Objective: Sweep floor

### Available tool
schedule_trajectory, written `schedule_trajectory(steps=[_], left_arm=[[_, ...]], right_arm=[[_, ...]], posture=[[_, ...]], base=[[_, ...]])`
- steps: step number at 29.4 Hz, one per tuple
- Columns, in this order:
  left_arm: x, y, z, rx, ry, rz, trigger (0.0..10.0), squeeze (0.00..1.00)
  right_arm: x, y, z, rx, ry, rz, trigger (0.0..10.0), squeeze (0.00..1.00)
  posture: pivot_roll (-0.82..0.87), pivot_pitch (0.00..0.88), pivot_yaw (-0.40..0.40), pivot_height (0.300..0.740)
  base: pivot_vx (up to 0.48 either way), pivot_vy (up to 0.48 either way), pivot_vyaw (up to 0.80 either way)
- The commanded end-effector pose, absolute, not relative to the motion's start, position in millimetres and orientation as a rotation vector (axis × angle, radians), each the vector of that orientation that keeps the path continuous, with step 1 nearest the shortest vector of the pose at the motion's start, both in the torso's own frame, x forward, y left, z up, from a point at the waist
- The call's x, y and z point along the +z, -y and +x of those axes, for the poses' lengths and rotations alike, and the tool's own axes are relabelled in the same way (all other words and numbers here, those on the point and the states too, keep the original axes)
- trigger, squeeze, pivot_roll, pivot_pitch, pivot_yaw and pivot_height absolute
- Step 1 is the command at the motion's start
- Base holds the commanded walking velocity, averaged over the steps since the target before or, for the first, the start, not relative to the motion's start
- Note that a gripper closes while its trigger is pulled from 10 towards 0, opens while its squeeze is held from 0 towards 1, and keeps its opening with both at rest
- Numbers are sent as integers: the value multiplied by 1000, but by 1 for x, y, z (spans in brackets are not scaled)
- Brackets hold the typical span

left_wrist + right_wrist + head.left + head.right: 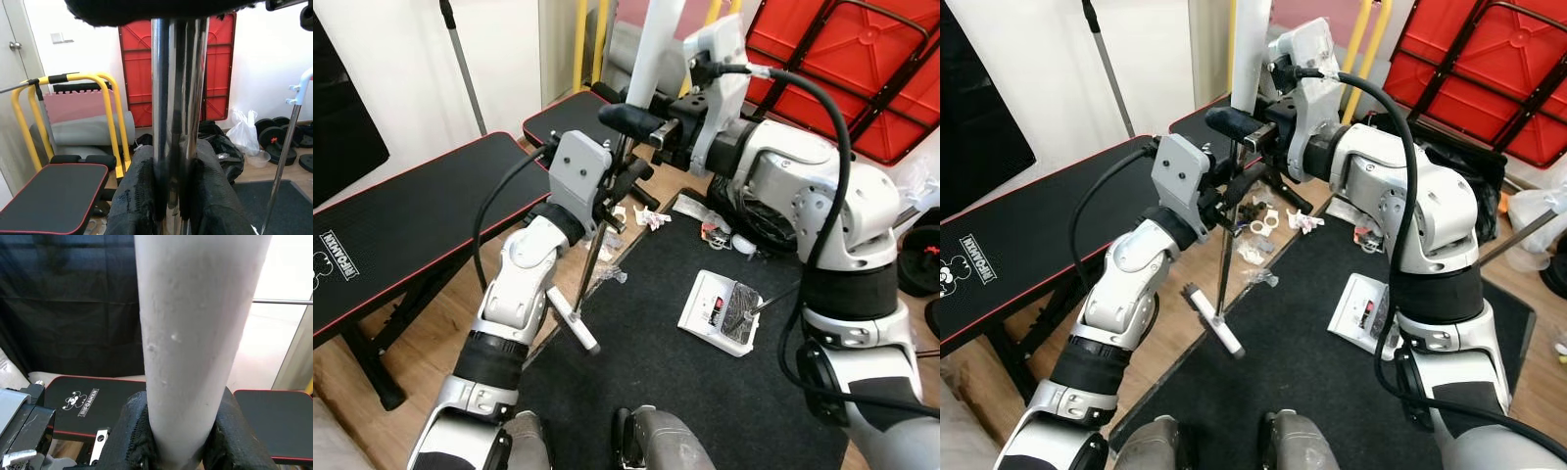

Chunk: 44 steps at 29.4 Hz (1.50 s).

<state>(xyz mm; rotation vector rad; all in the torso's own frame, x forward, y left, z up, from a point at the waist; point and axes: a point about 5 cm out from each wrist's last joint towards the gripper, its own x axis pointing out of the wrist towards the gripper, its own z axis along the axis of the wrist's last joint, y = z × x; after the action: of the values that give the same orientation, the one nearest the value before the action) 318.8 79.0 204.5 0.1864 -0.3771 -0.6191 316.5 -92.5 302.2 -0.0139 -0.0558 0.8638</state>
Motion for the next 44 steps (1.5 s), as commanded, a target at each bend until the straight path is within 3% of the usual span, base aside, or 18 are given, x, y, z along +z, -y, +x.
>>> schedule_trajectory(steps=[1,8,9,10,11,17,18,19,20,32,33,34,35,36,44], left_arm=[[199,-72,313,-692,361,202,0,0],[196,-70,312,-710,343,201,0,0],[196,-70,312,-711,342,203,0,0],[196,-70,312,-711,342,203,0,0],[196,-71,314,-693,335,224,0,0],[194,-84,324,-575,297,277,0,0],[193,-87,326,-553,286,280,0,0],[193,-87,326,-553,286,280,0,0],[192,-87,327,-544,281,283,0,0],[192,-81,325,-551,286,285,0,0],[192,-81,325,-551,286,285,0,0],[192,-81,325,-551,286,285,0,0],[192,-81,325,-549,286,286,0,0],[192,-81,325,-547,287,287,0,0],[191,-81,325,-548,286,288,0,0]], right_arm=[[312,101,314,841,119,-32,10000,0],[308,100,312,855,145,-54,10000,0],[308,101,312,853,148,-49,10000,588],[308,101,312,853,148,-49,10000,588],[313,103,310,870,192,78,10000,1000],[330,113,287,979,311,265,10000,1000],[328,115,285,979,303,270,10000,839],[328,115,285,979,303,270,10000,839],[326,117,286,960,288,274,10000,27],[308,107,299,855,156,248,10000,0],[308,108,300,843,152,244,8706,0],[308,108,300,843,152,244,8706,0],[308,110,300,827,145,235,6235,0],[303,114,305,770,116,190,0,0],[304,115,307,732,119,138,0,0]], posture=[[-164,58,-146,740],[-163,62,-142,740],[-163,62,-142,740],[-163,62,-142,740],[-162,67,-140,740],[-166,74,-137,740],[-167,76,-137,740],[-167,76,-137,740],[-173,77,-136,740],[-174,77,-147,740],[-176,78,-149,740],[-176,78,-149,740],[-177,78,-150,740],[-176,77,-152,740],[-178,78,-153,740]], base=[[0,0,0],[0,0,0],[0,0,0],[0,0,0],[0,0,0],[0,0,0],[0,0,0],[0,0,0],[0,0,0],[0,0,0],[0,0,0],[0,0,0],[0,0,0],[0,0,0],[0,0,0]])
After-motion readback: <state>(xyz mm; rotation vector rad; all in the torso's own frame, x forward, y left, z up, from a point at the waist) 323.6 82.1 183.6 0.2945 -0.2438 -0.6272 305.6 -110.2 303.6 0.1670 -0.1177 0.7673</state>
